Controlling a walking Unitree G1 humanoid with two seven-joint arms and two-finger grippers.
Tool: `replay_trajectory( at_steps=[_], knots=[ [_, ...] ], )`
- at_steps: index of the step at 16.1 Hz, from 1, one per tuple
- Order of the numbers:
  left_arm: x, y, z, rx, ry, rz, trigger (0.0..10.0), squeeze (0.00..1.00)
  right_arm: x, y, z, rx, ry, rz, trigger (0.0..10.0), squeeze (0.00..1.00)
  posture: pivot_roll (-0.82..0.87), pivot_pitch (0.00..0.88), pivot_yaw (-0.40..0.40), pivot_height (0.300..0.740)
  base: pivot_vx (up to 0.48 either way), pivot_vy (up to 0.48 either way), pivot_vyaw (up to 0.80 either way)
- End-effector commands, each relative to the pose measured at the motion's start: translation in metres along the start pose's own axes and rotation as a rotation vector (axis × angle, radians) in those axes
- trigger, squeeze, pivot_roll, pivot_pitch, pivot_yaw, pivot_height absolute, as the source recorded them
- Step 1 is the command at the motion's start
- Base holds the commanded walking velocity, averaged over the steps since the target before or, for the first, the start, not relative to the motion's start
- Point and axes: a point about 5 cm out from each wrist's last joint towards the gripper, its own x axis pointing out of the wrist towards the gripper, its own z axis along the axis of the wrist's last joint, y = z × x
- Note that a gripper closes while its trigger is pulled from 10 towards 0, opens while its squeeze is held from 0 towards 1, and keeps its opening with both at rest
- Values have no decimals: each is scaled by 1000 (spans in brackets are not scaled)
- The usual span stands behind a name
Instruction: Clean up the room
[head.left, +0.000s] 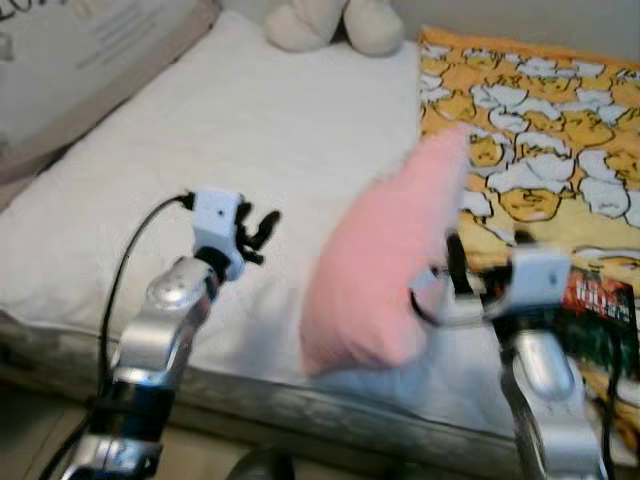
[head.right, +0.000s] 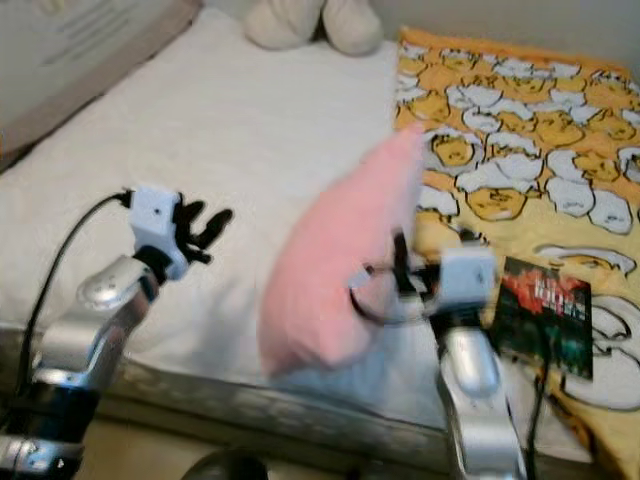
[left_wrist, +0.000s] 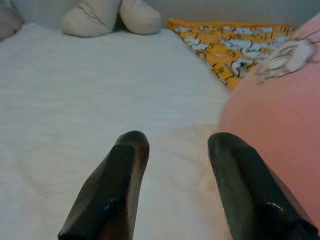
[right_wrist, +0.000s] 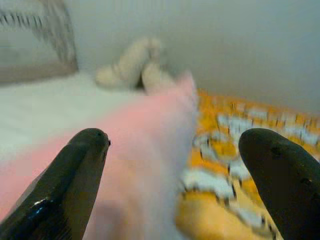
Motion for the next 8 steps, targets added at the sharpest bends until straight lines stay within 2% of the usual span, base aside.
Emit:
replay_trajectory(
  at_steps=[1, 3, 5, 8],
  knots=[
    [2, -7, -1, 25, -2, -12, 10000, 0, -4, -5, -4, -15, 23, -22, 10000, 0, -72, 32, 10, 731, 0, 0, 0],
    [3, -8, -2, 17, -8, -19, 10000, 0, -5, -6, -10, -17, 48, -36, 10000, 0, -71, 29, 9, 731, 0, 0, 0],
    [3, -8, -1, 9, -17, -19, 10000, 0, -8, -14, -16, -68, 77, -78, 10000, 0, -71, 28, 8, 731, 0, 0, 0],
    [2, -9, -5, 4, -12, -8, 10000, 0, -5, -21, -11, -120, 55, -102, 10000, 0, -74, 26, 10, 731, 0, 0, 0]
  ],
)
